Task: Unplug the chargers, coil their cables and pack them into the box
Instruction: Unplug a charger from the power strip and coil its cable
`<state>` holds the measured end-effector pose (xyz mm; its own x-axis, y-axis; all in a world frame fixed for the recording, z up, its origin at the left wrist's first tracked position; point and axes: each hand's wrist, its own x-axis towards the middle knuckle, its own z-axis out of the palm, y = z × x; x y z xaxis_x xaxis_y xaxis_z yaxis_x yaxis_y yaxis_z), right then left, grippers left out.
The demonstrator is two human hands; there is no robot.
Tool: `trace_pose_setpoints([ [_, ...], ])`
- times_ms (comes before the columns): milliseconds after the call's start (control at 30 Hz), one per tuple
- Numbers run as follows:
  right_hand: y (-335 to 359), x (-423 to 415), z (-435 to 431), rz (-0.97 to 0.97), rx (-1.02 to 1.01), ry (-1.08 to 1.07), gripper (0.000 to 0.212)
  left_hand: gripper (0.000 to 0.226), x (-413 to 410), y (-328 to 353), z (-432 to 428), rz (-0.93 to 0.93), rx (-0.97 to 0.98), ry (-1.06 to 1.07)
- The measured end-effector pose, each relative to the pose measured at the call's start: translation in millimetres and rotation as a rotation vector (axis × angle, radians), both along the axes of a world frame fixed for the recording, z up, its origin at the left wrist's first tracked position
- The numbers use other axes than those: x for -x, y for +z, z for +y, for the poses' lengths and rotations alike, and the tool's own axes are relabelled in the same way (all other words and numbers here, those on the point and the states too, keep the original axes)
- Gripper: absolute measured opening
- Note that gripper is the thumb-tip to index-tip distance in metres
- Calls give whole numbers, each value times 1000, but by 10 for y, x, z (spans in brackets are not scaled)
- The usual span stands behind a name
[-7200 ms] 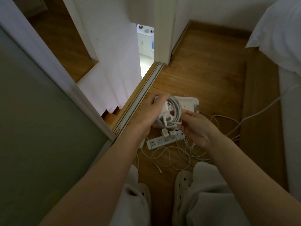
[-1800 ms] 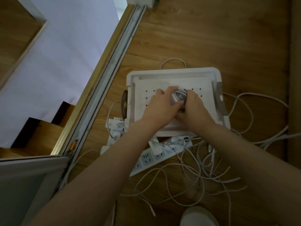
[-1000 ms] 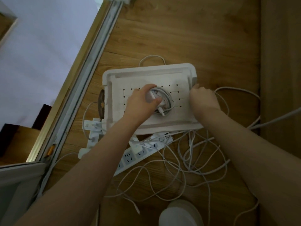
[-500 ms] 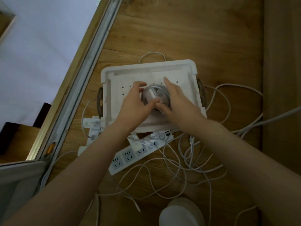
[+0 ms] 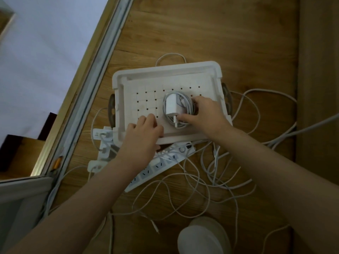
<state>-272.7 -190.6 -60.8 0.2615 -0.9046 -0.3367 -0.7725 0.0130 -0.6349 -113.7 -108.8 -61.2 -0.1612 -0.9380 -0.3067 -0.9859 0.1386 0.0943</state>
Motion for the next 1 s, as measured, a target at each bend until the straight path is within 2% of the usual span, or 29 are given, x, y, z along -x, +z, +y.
trace_pose_setpoints([
  [100, 60, 18, -46, -27, 48, 13, 33, 24, -5, -41, 1, -22, 35, -50],
  [167, 118, 30, -49, -83, 90, -25, 34, 21, -26, -35, -35, 38, 116, -41],
  [267, 193, 48, -35, -146, 171, -150, 37, 25, 44, -14, -168, 117, 95, -38],
  [400, 273, 158, -71, -169, 254, -303, 29, 32, 275, 2, -320, 169, 120, -91],
  [633, 486, 342, -181, -288, 318, -448, 39, 19, 397, 286, -573, 542, 246, 51],
  [700, 583, 356, -218, -340, 340, -471, 39, 18, 423, 379, -621, 594, 288, 52],
  [867, 856, 360, -277, -496, 426, -508, 34, 20, 467, 507, -730, 557, 486, -72],
  [1000, 969, 344, -293, -562, 459, -529, 37, 17, 394, 590, -856, 501, 588, 10],
])
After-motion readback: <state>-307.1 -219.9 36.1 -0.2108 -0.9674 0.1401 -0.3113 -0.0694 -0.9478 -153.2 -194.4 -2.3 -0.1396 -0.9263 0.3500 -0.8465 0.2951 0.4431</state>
